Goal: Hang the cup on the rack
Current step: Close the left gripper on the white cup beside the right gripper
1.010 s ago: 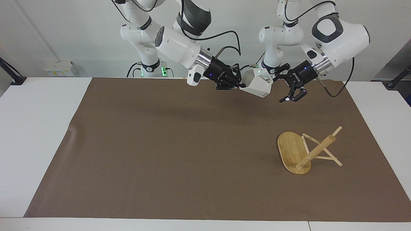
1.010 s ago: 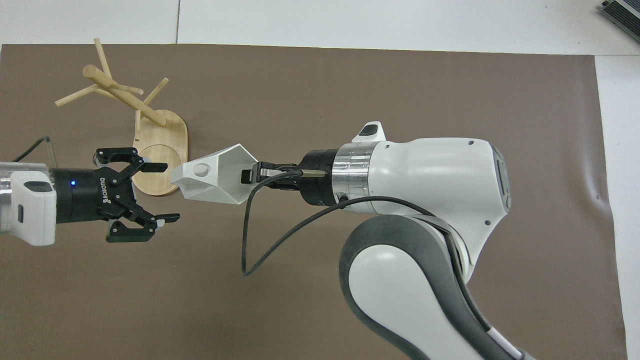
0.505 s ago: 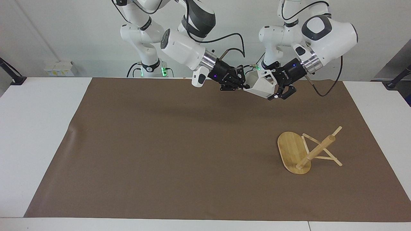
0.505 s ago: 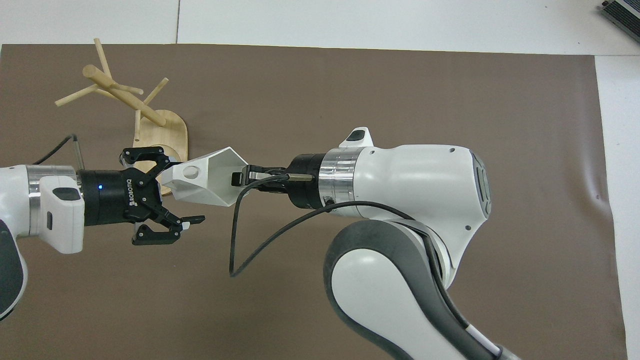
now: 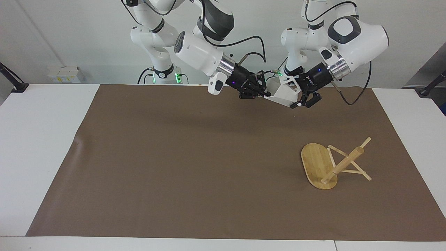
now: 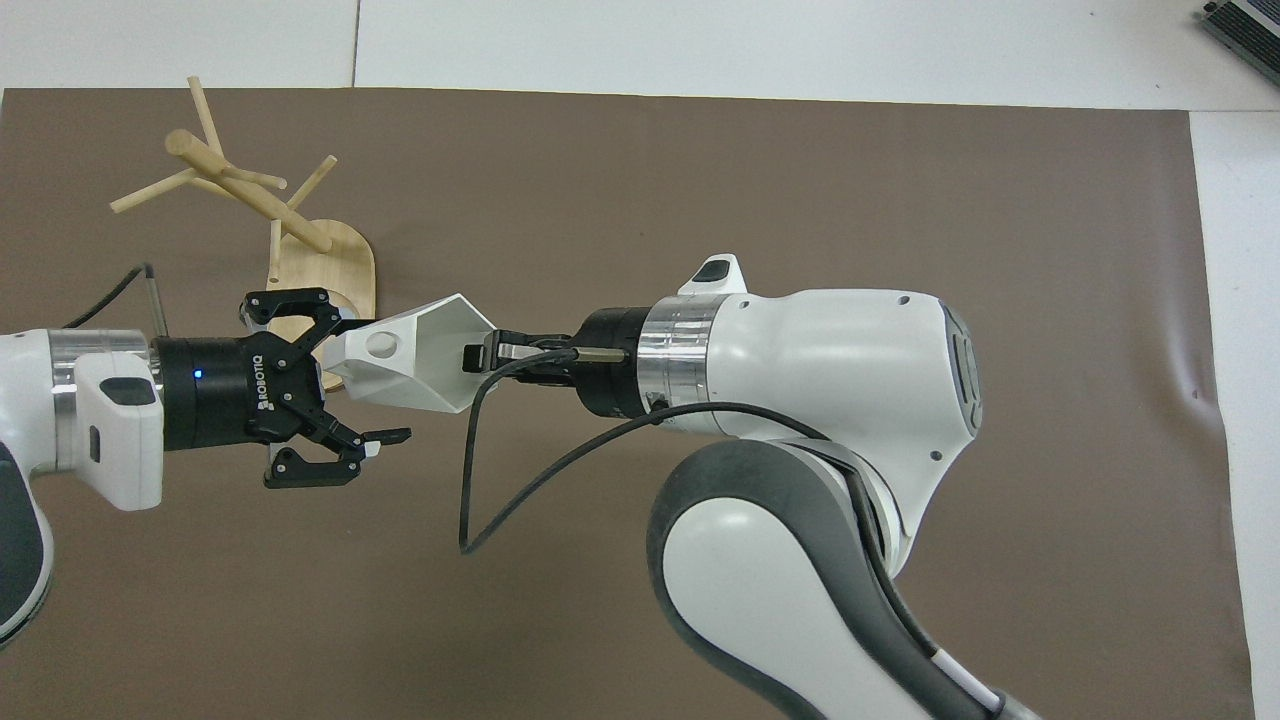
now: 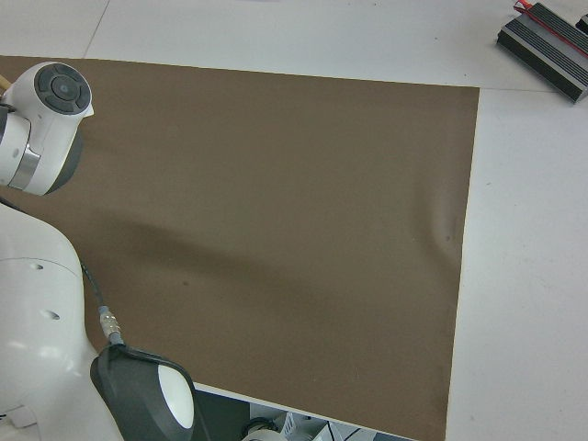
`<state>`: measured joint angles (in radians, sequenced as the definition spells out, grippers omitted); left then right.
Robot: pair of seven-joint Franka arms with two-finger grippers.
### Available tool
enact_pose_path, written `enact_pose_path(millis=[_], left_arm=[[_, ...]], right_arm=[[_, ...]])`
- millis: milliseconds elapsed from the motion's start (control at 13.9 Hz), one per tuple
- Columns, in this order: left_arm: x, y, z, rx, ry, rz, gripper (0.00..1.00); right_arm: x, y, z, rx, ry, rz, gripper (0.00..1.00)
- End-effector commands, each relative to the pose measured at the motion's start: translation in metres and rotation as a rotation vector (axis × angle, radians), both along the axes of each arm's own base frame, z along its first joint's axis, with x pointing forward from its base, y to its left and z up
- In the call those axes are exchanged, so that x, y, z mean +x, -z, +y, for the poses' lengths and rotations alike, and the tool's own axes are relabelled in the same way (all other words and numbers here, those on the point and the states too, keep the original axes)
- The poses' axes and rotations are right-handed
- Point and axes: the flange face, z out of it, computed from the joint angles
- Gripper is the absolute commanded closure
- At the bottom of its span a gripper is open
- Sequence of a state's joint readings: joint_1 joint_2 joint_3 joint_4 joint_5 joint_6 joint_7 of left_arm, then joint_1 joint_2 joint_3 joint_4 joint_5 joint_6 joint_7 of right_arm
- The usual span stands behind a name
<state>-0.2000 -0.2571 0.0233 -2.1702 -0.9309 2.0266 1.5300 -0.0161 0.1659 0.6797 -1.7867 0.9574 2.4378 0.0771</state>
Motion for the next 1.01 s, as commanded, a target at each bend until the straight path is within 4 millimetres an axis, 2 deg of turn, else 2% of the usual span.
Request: enact_pose_path(millis=[0,505,577,649,722,794,938], left_arm=[[-0.0067,-0.0017,0.0014,-0.024,-0.004,-0.029,0.0],[-0.0056,-0.0041,0.0008,-0.037,0.009,-0.056,0.0],[-0.005,-0.0057,0.0008,-0.038,0.012,-0.065,0.06],[-0.0037,-0.0055,0.0005,-0.034,0.031,-0.097,0.18],[-0.0014,-0.0074,0.0017,-0.033,0.04,-0.138,0.39],[-0.0019,-0.0082,0.0019,-0.039,0.04,-0.136,0.99],[-0.0021,-0.0074,0.0019,-0.04,0.034,-0.128,1.0]], right_arm=[[-0.0001,-0.0013,0.0008,0.013,0.014,0.013,1.0],[0.0001,-0.0003,0.0001,0.011,0.015,0.015,1.0],[0.0001,-0.0003,0.0001,0.011,0.015,0.015,1.0],[0.0,-0.0002,0.0003,0.012,0.014,0.017,1.0],[0.0,-0.0002,0.0003,0.011,0.014,0.017,1.0],[-0.0006,-0.0001,0.0004,0.01,0.014,0.019,1.0],[-0.0002,-0.0001,0.0004,0.011,0.015,0.02,1.0]])
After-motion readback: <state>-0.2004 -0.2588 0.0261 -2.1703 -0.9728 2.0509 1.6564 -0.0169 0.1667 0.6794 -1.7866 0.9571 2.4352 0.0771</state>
